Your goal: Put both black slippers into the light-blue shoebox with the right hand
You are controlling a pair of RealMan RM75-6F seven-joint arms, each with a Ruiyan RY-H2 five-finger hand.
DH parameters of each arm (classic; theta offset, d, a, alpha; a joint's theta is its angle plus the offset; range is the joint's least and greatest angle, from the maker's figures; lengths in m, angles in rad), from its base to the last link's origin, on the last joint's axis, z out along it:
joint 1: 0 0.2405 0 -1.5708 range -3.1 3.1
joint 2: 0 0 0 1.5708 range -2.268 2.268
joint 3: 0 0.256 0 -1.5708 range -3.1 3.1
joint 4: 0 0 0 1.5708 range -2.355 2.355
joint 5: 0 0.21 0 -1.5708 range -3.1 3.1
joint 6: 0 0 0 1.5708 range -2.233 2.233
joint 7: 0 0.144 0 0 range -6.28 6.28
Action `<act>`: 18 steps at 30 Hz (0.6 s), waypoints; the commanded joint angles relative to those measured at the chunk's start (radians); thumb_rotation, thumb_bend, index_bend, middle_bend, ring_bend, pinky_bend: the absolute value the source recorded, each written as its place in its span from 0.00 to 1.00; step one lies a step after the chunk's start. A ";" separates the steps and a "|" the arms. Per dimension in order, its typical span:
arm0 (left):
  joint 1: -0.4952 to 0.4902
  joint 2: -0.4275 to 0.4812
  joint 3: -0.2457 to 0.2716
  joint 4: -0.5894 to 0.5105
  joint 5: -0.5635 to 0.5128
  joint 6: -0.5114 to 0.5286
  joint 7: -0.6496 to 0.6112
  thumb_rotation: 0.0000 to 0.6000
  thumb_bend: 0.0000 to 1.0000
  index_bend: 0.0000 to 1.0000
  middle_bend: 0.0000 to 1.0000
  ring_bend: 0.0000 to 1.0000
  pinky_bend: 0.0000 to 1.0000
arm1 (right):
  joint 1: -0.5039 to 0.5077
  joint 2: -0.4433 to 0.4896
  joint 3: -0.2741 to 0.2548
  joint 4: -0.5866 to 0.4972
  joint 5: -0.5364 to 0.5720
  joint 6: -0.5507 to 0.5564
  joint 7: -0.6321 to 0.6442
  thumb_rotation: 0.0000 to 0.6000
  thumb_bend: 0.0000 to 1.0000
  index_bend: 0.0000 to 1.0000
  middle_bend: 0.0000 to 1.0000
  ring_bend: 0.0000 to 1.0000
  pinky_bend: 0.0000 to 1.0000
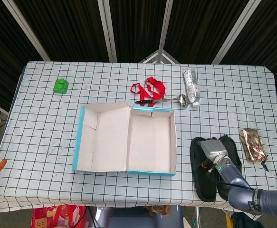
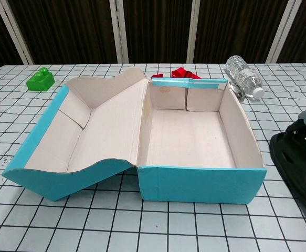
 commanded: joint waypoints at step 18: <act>0.003 0.003 0.000 -0.003 0.000 0.006 -0.004 1.00 0.27 0.05 0.00 0.00 0.02 | -0.009 0.114 0.037 -0.087 -0.055 0.009 0.018 1.00 0.52 0.46 0.42 0.21 0.10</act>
